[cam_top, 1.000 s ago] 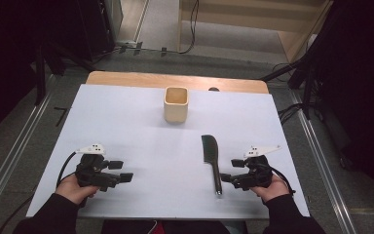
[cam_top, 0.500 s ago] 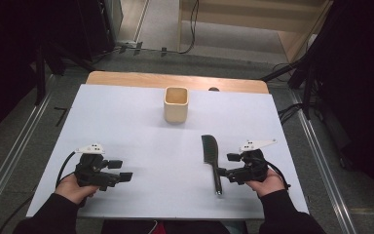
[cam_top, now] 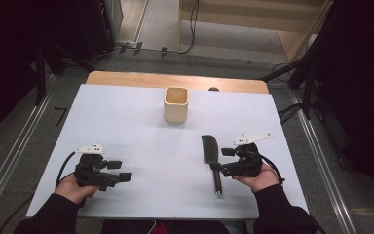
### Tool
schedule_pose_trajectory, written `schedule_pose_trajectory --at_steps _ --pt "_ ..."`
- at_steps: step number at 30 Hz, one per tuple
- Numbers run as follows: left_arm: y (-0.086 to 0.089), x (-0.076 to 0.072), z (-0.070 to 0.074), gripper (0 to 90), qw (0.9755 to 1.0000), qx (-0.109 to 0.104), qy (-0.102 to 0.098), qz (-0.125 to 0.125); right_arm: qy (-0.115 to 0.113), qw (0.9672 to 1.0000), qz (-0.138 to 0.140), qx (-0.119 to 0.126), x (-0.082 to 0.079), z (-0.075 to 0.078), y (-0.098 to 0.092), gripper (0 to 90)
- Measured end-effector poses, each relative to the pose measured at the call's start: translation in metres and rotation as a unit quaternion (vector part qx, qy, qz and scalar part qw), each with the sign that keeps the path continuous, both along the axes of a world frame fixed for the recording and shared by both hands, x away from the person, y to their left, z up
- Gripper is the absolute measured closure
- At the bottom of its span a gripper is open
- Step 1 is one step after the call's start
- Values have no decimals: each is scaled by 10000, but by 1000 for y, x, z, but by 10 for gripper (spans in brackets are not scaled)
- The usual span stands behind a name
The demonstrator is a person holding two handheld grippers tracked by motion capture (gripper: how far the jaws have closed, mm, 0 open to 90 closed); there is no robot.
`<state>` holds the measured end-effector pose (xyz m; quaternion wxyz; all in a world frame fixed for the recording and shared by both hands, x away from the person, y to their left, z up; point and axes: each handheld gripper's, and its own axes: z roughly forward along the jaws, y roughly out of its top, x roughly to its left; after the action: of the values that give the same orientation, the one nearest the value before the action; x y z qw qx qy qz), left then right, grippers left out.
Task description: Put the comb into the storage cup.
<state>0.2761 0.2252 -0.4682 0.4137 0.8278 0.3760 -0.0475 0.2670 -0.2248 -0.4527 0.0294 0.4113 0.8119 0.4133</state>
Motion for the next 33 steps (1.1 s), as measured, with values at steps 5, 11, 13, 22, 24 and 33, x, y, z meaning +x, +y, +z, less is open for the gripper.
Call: schedule_pose_trajectory --at_steps 5,11,13,22,24,33 --pt "-1 0 0 258 10000 -22 -28 -19 -34 9999 132 -1 4 1 10 197" --pt "-1 0 1 258 10000 -17 -33 -14 -9 9998 204 -48 9 -1 16 201" --pt "-1 0 1 258 10000 -17 -43 -22 -9 9997 222 -44 10 -1 18 204" --pt "-1 0 1 258 10000 -30 -44 -23 24 9995 291 -68 16 -4 30 219" --pt "-1 0 1 258 10000 -33 -45 -21 19 9995 306 -75 16 -4 32 221" --pt "0 -1 3 258 10000 -40 -72 29 57 9992 368 -155 14 -11 33 301"
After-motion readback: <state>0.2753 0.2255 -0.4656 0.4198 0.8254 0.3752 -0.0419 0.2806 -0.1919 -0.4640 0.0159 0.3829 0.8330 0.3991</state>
